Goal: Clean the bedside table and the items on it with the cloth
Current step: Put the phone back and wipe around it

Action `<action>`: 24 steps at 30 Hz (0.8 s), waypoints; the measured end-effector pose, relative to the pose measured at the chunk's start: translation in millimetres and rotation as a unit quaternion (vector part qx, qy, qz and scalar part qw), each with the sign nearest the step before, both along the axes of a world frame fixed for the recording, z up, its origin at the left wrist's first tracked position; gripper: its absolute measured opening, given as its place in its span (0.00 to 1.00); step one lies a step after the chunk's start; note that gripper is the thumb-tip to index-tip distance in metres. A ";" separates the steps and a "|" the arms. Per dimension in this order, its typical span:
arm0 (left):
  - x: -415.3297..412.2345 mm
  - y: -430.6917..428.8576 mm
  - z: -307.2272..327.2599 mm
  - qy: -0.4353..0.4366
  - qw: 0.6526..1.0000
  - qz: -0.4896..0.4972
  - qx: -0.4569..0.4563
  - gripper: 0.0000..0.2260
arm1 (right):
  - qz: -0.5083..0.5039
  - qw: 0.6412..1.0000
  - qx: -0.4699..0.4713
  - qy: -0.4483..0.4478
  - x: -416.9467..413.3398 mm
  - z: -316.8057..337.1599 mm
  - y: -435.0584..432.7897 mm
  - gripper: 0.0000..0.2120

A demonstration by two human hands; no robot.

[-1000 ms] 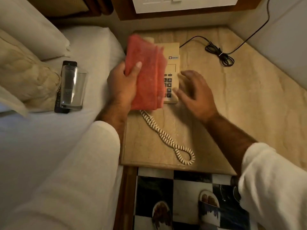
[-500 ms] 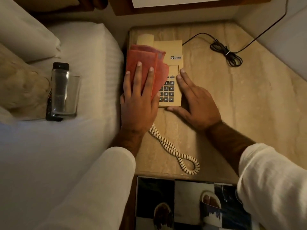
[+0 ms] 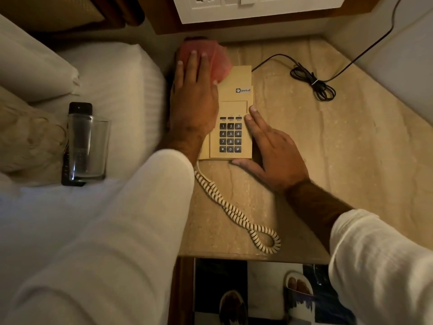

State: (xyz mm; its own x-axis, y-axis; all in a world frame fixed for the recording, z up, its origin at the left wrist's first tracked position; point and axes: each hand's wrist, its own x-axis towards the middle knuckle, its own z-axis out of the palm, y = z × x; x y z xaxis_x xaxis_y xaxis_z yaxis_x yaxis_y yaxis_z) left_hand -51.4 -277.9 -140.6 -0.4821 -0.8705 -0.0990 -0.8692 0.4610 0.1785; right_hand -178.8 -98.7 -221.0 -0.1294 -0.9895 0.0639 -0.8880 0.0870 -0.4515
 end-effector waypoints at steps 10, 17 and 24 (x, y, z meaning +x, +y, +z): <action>57.6 155.6 -12.0 0.094 0.994 0.035 -0.030 0.24 | 0.004 1.000 -0.013 -0.006 -0.9 0.1 -0.1 0.48; -20.3 125.7 -14.3 0.092 0.995 0.024 0.035 0.26 | 0.011 1.000 0.000 -0.021 -0.9 0.9 1.1 0.39; -82.8 21.7 -12.5 0.005 0.999 0.024 0.035 0.27 | 0.003 1.000 0.003 -0.006 -0.5 3.7 0.7 0.47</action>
